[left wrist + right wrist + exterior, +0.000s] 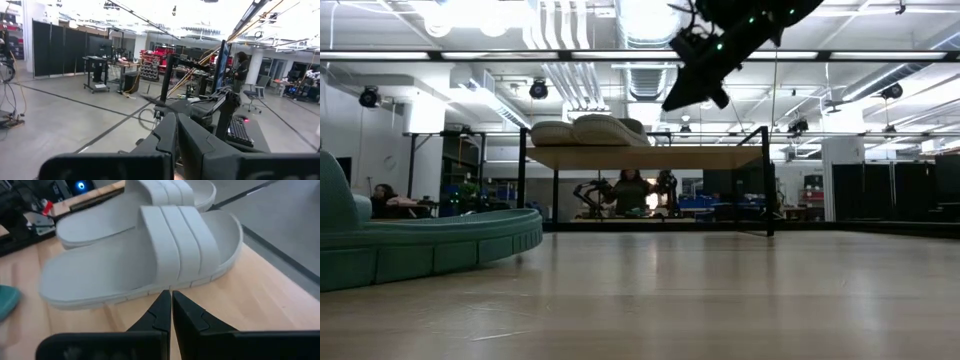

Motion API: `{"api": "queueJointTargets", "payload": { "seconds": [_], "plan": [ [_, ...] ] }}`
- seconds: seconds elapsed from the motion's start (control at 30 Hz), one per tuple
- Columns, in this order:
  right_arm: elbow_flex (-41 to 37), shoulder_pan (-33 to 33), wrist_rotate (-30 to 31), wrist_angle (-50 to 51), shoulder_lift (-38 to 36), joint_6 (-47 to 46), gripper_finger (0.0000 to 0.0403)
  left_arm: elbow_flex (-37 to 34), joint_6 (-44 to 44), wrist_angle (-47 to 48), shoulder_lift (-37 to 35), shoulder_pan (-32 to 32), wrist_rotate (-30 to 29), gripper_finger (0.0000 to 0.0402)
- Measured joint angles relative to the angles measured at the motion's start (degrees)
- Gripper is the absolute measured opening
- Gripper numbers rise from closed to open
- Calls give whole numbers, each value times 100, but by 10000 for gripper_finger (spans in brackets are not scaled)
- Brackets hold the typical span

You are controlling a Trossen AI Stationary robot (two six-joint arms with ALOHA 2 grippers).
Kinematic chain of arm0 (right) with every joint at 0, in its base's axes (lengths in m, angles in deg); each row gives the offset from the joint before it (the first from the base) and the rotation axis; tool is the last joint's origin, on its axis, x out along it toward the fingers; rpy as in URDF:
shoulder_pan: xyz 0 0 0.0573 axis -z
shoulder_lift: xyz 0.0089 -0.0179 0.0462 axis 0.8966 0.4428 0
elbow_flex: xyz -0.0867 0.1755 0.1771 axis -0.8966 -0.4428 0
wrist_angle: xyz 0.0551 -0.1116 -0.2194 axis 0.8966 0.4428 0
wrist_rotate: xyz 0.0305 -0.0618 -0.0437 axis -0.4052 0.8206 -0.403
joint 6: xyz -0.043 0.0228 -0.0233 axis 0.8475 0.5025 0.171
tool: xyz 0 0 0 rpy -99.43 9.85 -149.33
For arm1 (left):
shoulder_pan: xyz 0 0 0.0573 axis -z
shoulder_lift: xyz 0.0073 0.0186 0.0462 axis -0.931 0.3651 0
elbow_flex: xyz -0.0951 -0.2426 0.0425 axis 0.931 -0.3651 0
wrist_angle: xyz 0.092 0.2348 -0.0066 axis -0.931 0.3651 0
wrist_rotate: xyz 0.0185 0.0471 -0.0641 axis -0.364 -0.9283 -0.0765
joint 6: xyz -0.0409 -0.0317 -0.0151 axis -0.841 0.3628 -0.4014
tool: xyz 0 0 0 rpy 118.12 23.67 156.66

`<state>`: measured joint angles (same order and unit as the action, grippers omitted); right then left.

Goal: Pick and place slides into the shelf
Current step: Put the gray slide on the shelf

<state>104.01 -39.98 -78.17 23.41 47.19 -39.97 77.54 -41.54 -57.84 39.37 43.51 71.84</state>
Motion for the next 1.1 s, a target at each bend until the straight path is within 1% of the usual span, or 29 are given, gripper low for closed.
{"api": "queueJointTargets", "payload": {
  "seconds": [0.27, 0.47, 0.63, 0.87, 1.1],
  "plan": [
    [288, 29, 33, -106, 639, 42, 8, -7, -8, -2, 9, -4, 0, 0],
    [459, 29, 91, -93, 895, 181, 8, -15, -8, -2, -11, -4, -2, 0],
    [468, 58, 347, -98, 895, 414, 8, -15, -7, -3, -3, -2, -2, 0],
    [468, 186, 341, -91, 893, 409, 8, -15, -6, -3, 22, -2, -2, 0],
    [455, 180, 313, -111, 910, 542, 9, -20, -4, -4, 52, 2, -4, 0]
  ]
}}
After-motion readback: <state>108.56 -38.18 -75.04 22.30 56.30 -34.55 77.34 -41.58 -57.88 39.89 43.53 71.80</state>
